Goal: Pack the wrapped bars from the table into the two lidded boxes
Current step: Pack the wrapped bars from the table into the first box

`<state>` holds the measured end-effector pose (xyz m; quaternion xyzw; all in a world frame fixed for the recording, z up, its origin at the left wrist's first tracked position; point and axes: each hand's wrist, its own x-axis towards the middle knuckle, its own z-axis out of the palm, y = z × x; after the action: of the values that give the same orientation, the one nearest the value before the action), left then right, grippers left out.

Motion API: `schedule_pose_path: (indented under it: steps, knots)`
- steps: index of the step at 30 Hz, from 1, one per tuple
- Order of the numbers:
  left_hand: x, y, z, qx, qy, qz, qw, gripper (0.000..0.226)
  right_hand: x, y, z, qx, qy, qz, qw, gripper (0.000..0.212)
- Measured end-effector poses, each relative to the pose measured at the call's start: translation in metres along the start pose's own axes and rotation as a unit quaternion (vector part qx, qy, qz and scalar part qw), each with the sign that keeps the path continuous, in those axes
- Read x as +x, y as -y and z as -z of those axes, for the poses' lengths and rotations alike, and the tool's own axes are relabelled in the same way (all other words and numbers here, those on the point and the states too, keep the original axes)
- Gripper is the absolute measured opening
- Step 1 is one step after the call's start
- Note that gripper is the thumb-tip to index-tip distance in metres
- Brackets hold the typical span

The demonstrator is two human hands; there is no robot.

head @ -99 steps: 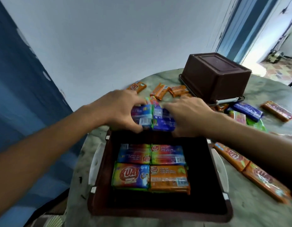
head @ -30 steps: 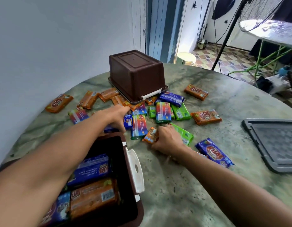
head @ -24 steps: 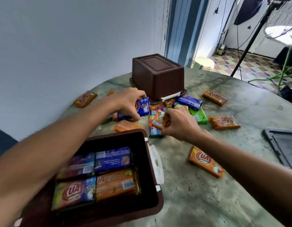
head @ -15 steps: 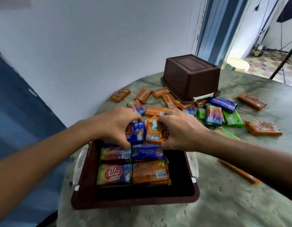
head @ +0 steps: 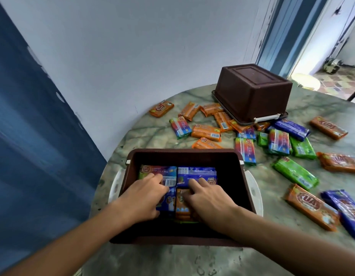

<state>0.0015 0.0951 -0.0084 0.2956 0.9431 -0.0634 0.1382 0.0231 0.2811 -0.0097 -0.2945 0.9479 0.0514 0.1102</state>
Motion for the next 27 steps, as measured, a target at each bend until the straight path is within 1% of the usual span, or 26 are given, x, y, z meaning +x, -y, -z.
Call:
schedule_pose_path:
  steps: [2, 4, 5, 6, 8, 9, 10, 12, 14, 17, 18, 19, 20, 21, 22, 23, 25, 27]
  knots:
    - [-0.003, 0.003, -0.002, 0.000, -0.013, -0.019, 1.000, 0.054, 0.004, 0.002, -0.003, 0.009, -0.018, 0.020, 1.000, 0.038]
    - [-0.004, 0.006, -0.005, 0.023, -0.030, -0.051, 0.998, 0.055, 0.006, -0.003, -0.008, -0.019, -0.039, 0.049, 0.998, 0.041]
    - [-0.005, 0.006, -0.005, 0.039, -0.030, -0.052, 0.997, 0.059, 0.005, -0.007, -0.010, -0.040, -0.033, 0.046, 0.998, 0.051]
    - [-0.005, 0.005, -0.004, 0.058, -0.034, -0.051, 0.996, 0.068, 0.004, -0.011, -0.012, -0.050, -0.017, 0.039, 0.998, 0.068]
    - [-0.005, 0.002, -0.009, 0.063, 0.016, -0.023, 0.998, 0.095, 0.003, -0.020, -0.015, -0.053, 0.029, 0.016, 0.998, 0.105]
    - [-0.006, 0.001, -0.014, 0.068, 0.041, -0.007, 0.997, 0.104, 0.003, -0.024, -0.014, -0.050, 0.047, -0.002, 0.998, 0.116]
    - [-0.004, -0.002, -0.016, 0.085, 0.053, 0.006, 0.995, 0.108, 0.003, -0.026, -0.015, -0.050, 0.048, -0.017, 0.997, 0.120]
    - [0.002, -0.006, -0.020, 0.125, 0.031, 0.011, 0.992, 0.110, 0.009, -0.024, -0.018, -0.064, 0.019, -0.021, 0.998, 0.119]
    - [0.008, -0.005, -0.020, 0.132, 0.015, 0.017, 0.991, 0.116, 0.014, -0.023, -0.023, -0.071, 0.005, -0.007, 0.997, 0.116]
    - [0.019, 0.003, -0.021, 0.113, 0.001, -0.001, 0.994, 0.131, 0.017, -0.025, -0.029, -0.083, 0.014, -0.023, 0.996, 0.120]
    - [0.020, 0.004, -0.023, 0.102, 0.000, 0.016, 0.995, 0.137, 0.018, -0.025, -0.030, -0.081, 0.008, -0.030, 0.996, 0.122]
    - [0.021, 0.004, -0.025, 0.085, -0.016, 0.024, 0.996, 0.142, 0.018, -0.024, -0.031, -0.074, 0.006, -0.034, 0.997, 0.123]
    - [0.021, 0.003, -0.026, 0.075, -0.001, 0.028, 0.997, 0.142, 0.019, -0.023, -0.032, -0.069, 0.007, -0.030, 0.997, 0.123]
    - [0.022, 0.001, -0.030, 0.078, -0.001, 0.021, 0.997, 0.138, 0.018, -0.023, -0.034, -0.053, 0.016, -0.029, 0.998, 0.121]
    - [0.023, 0.000, -0.032, 0.079, 0.022, 0.021, 0.996, 0.133, 0.018, -0.023, -0.035, -0.038, 0.018, -0.030, 0.999, 0.121]
    - [0.023, -0.002, -0.032, 0.085, 0.028, 0.021, 0.996, 0.130, 0.017, -0.023, -0.034, -0.038, 0.015, -0.029, 0.999, 0.121]
    - [0.024, -0.003, -0.029, 0.114, 0.013, -0.001, 0.993, 0.129, 0.018, -0.024, -0.032, -0.041, 0.017, -0.022, 0.999, 0.121]
    - [0.025, -0.001, -0.030, 0.122, 0.016, -0.006, 0.992, 0.129, 0.018, -0.025, -0.031, -0.042, 0.021, -0.018, 0.999, 0.121]
